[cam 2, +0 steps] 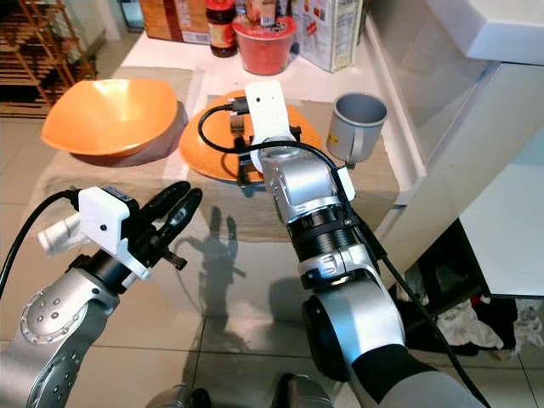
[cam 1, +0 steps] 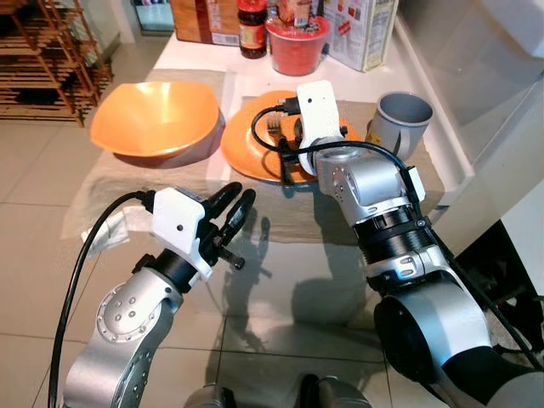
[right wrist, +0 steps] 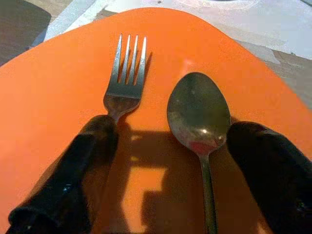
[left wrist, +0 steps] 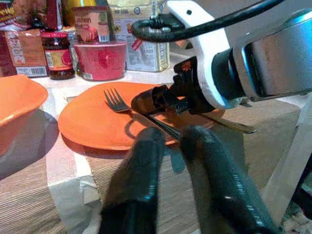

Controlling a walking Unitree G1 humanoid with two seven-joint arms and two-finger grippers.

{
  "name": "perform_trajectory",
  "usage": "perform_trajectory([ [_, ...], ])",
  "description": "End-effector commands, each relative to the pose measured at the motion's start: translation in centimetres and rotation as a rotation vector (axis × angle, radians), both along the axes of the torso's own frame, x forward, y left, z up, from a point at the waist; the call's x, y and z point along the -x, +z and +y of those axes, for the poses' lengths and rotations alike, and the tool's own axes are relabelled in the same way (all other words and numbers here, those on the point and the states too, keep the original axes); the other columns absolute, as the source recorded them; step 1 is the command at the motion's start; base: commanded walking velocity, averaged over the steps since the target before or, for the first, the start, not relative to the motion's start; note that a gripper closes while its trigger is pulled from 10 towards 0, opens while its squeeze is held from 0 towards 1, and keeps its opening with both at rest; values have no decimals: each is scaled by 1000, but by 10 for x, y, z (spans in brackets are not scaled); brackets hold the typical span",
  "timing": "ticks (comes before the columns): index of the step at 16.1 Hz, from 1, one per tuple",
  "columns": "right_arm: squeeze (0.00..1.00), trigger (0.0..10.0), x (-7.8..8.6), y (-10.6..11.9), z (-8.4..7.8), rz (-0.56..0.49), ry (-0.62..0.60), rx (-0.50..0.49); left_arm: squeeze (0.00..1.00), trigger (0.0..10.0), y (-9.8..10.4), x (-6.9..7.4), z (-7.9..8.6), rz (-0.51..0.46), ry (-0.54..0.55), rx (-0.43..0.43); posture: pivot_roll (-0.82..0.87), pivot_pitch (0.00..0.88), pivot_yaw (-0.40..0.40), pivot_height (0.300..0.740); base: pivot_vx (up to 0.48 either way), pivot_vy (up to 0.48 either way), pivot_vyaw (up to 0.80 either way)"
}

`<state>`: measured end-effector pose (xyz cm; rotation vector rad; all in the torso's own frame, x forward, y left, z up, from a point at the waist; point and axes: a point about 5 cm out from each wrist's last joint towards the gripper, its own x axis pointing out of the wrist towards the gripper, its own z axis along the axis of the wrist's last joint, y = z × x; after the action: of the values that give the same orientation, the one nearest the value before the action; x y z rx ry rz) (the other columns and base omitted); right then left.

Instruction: Setting the table

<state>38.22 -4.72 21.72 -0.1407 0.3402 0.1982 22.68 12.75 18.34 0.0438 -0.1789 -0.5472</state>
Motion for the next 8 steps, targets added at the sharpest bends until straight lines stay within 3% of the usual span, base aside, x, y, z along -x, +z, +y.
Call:
perform_trajectory([
  [1, 0, 0, 0, -6, -3, 58, -19, 3, 0, 0, 2, 2, -1, -1, -4, 1, -60, 148, -15, 740, 0, 0, 0],
  [3, 0, 510, 0, 0, -4, 44, -25, -37, 0, 0, 1, 2, 0, 2, -3, -2, -63, 148, -15, 740, 0, 0, 0],
  [4, 0, 10000, 1, 11, -6, 24, -36, -81, 0, 0, 2, 2, -1, 6, -3, 1, -67, 148, -16, 740, 0, 0, 0],
  [8, 0, 10000, 4, 20, -13, 28, -57, -156, 0, 0, 2, 2, -3, 11, -4, 0, -74, 155, -16, 740, 0, 0, 0],
])
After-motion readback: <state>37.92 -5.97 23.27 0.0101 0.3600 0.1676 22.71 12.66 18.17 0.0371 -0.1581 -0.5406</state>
